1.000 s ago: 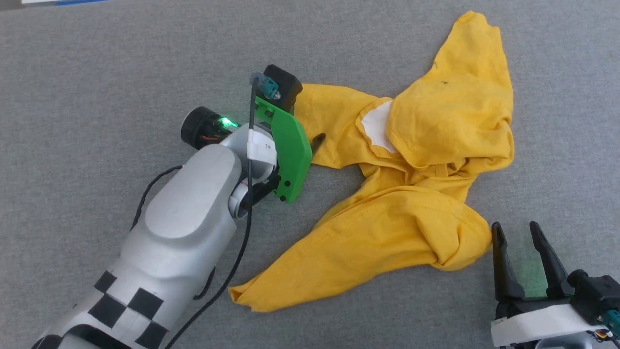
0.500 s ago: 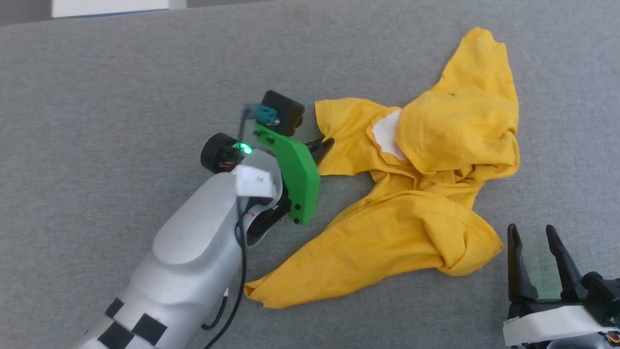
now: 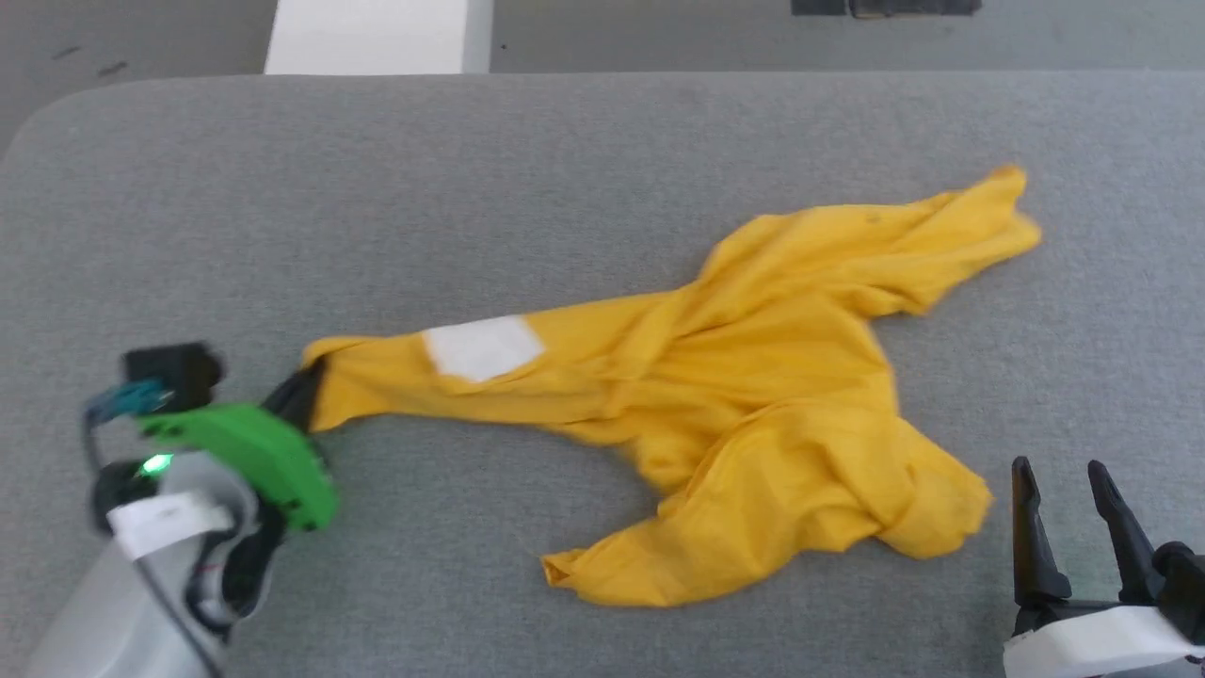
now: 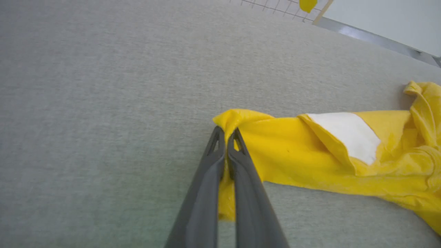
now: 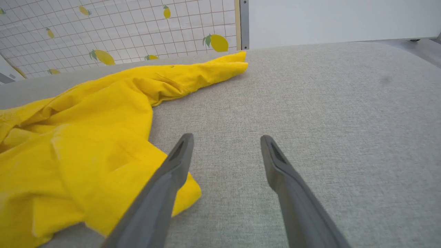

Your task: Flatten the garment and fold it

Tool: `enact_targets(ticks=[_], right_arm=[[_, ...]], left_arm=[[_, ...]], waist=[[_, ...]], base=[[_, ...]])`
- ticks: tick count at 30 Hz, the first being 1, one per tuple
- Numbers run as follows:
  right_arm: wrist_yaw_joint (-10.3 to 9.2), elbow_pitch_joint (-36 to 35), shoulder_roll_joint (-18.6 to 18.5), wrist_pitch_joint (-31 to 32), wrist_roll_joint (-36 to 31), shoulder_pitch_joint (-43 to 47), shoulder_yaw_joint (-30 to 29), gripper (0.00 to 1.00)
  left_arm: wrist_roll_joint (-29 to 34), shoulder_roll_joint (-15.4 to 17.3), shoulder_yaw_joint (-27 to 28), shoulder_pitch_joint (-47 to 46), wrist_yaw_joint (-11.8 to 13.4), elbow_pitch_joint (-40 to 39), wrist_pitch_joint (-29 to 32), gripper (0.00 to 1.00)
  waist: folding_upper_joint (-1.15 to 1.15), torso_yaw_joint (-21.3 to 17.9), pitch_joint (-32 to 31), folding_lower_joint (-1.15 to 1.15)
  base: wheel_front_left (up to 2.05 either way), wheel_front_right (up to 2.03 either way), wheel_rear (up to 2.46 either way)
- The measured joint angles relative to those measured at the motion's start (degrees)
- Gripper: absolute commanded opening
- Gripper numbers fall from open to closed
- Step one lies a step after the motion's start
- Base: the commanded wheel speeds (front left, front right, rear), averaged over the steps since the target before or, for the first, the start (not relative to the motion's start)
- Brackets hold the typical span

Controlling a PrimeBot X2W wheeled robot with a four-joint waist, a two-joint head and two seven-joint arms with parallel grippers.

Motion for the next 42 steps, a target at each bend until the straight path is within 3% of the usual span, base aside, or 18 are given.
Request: enact_targets(ticks=[3, 5, 6, 7, 8, 12, 16, 20, 24, 28, 33, 38, 42], right_arm=[[0.0, -0.34, -0.01, 0.9, -0.12, 0.23, -0.45, 1.0], [0.0, -0.63, -0.01, 1.62, -0.63, 0.31, -0.34, 1.0], [0.0, -0.73, -0.01, 1.88, -0.74, 0.31, -0.27, 1.0], [0.0, -0.85, 0.0, 2.22, -0.92, 0.31, -0.18, 1.0], [0.0, -0.98, 0.0, 2.49, -1.04, 0.31, -0.08, 1.0], [0.0, -1.91, -0.01, 3.44, -1.43, 0.31, -0.01, 1.0], [0.0, -3.05, -0.01, 4.03, -1.57, 0.31, 0.29, 1.0], [0.0, -5.88, -0.01, 5.31, -2.87, 0.11, 1.96, 1.0], [0.0, -9.51, -0.05, 8.84, -5.36, -2.3, 4.98, 1.0], [0.0, -11.28, -0.04, 17.9, -7.2, -5.3, 11.24, 1.0], [0.01, -10.5, 0.0, 35.18, -9.2, -7.86, 18.09, 1.0], [0.0, -8.76, -4.69, 48.76, -8.33, -11.22, 22.75, 1.0], [0.0, -4.13, -8.04, 53.71, -4.8, -13.8, 25.41, 1.0]], left_arm=[[-0.91, 1.57, 3.61, 3.28, 2.41, -0.24, -3.44, 0.0], [-1.27, 1.54, 4.59, 4.37, 2.65, -0.37, -4.86, 0.0], [-1.63, 1.15, 4.76, 4.59, 2.76, -0.37, -5.33, 0.17], [-1.68, 0.75, 4.55, 4.76, 2.77, -0.38, -5.68, 0.81], [-1.83, 0.12, 4.46, 4.91, 2.74, -0.48, -5.93, 1.0], [-2.91, -2.68, 4.37, 4.93, 1.77, -2.34, -8.79, 1.0], [-2.56, -2.92, 5.94, 5.44, 1.79, -6.36, -14.23, 1.0], [1.26, -3.57, 9.11, 8.72, 3.57, -11.9, -19.5, 1.0], [9.51, -6.65, 13.99, 13.4, 5.43, -18.15, -20.09, 1.0], [17.83, -11.55, 18.38, 17.52, 4.69, -21.3, -20.33, 1.0], [21.21, -17.02, 20.83, 21.13, 1.53, -20.35, -20.34, 1.0], [24.14, -20.04, 22.68, 21.32, -1.86, -18.94, -20.34, 1.0], [25.37, -21.8, 23.34, 21.32, -3.55, -17.59, -20.34, 1.0]], waist=[[0.0, 1.08, -0.6, 0.0], [0.0, 1.8, -0.88, 0.0], [0.0, 2.06, -0.99, 0.0], [0.0, 2.35, -1.14, 0.0], [0.0, 2.57, -1.33, 0.0], [0.0, 3.27, -2.05, 0.0], [0.0, 3.38, -2.25, 0.0], [0.0, 3.29, -2.29, 0.0], [0.0, 3.37, -2.08, 0.0], [0.0, 3.92, -1.98, 0.0], [0.0, 4.97, -2.2, 0.0], [0.0, 6.76, -2.57, 0.0], [0.0, 8.38, -3.02, 0.0]], base=[[0.0, 0.0, 0.0], [0.0, 0.0, 0.0], [0.0, 0.0, 0.0], [0.0, 0.0, 0.0], [0.0, 0.0, 0.0], [0.0, 0.0, 0.0], [0.0, 0.0, 0.0], [0.0, 0.0, 0.0], [0.0, 0.0, 0.0], [0.0, 0.0, 0.0], [0.0, 0.0, 0.0], [0.0, 0.0, 0.0], [0.0, 0.0, 0.0]])
